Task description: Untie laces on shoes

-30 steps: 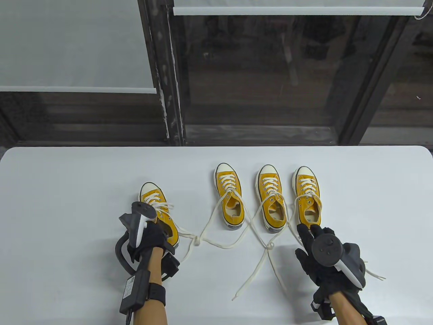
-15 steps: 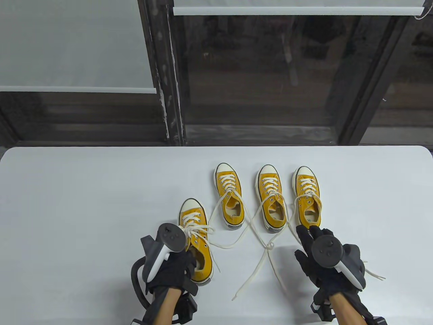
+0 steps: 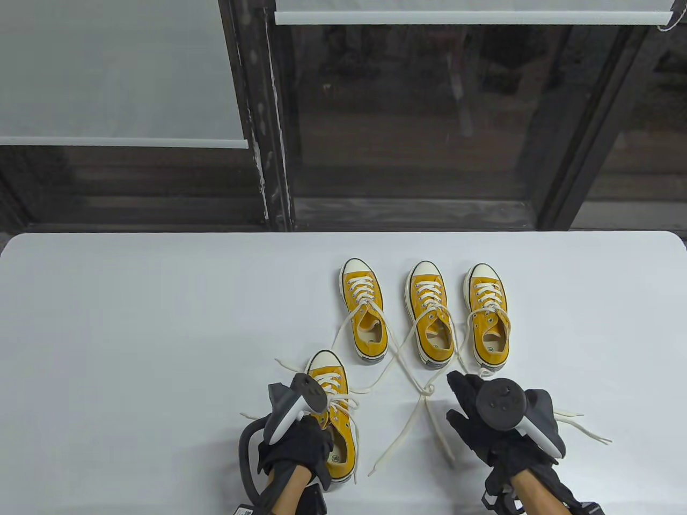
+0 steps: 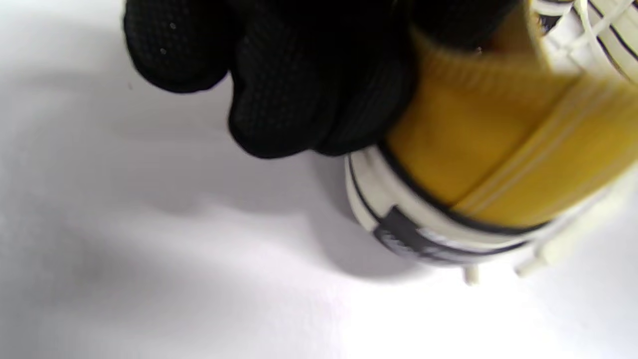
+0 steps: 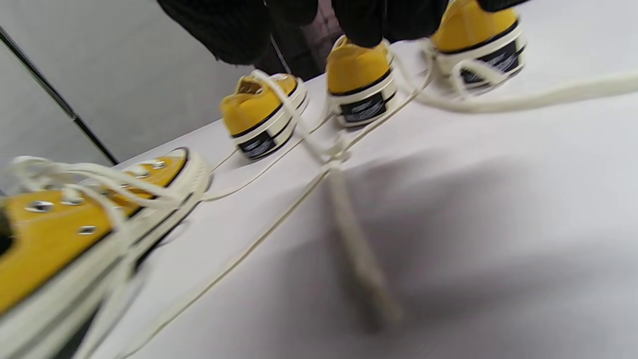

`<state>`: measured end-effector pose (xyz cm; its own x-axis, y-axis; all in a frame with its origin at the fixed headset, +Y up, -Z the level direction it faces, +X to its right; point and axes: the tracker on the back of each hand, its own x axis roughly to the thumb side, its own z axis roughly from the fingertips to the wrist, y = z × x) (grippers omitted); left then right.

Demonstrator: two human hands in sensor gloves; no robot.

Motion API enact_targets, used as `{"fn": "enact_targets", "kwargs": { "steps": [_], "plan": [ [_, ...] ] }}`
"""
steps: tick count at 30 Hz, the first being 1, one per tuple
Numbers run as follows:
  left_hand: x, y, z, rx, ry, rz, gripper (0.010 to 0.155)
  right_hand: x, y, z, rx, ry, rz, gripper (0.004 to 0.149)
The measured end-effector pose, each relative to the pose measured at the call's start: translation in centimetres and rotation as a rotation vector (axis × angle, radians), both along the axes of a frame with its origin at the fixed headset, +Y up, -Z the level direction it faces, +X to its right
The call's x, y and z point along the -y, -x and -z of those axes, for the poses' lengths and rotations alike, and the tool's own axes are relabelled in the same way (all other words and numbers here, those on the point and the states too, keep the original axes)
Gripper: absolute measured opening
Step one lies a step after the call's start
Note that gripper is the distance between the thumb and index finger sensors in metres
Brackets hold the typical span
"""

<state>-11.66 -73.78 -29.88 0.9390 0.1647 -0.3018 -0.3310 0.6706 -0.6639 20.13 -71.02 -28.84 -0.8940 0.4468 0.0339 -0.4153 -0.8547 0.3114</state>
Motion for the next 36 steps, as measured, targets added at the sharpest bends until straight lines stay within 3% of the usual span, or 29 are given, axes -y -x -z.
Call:
{"fn": "enact_targets", "kwargs": {
  "steps": [3,5,9,13,18,24,27,30,36],
  "plan": [
    [-0.1,0.3,0.1,0.011,0.019,-0.007,0.064,0.1,1.8,-0.3,-0.059,0.098,0.060,0.057],
    [-1.3,0.7,-0.1,0.000,0.026,-0.066,0.068,0.0,3.0,-0.3,-0.067,0.162,0.109,0.051],
    [-4.8,1.9,0.0,-0.016,-0.103,-0.087,0.054,-0.5,6.2,0.4,-0.086,0.245,0.073,0.043],
    [-6.6,2.3,1.0,-0.038,-0.270,-0.163,0.059,0.1,9.8,1.5,-0.063,0.325,-0.040,0.048],
    [-3.9,2.8,2.5,-0.022,-0.116,-0.282,0.066,2.3,13.0,3.4,-0.001,0.486,0.000,0.054],
    [-2.0,2.6,2.9,-0.012,-0.026,-0.338,0.068,3.7,14.9,4.2,0.069,0.469,-0.048,0.055],
    [-1.1,2.4,2.9,-0.014,0.015,-0.365,0.070,4.1,15.1,4.3,0.143,0.445,0.002,0.040],
    [-1.1,2.5,2.7,-0.008,0.003,-0.354,0.071,4.0,14.7,4.3,0.146,0.432,0.017,0.036],
    [-0.2,2.4,2.7,0.008,0.059,-0.466,0.065,1.7,13.4,3.9,0.074,0.430,0.275,0.037]
  ]
}}
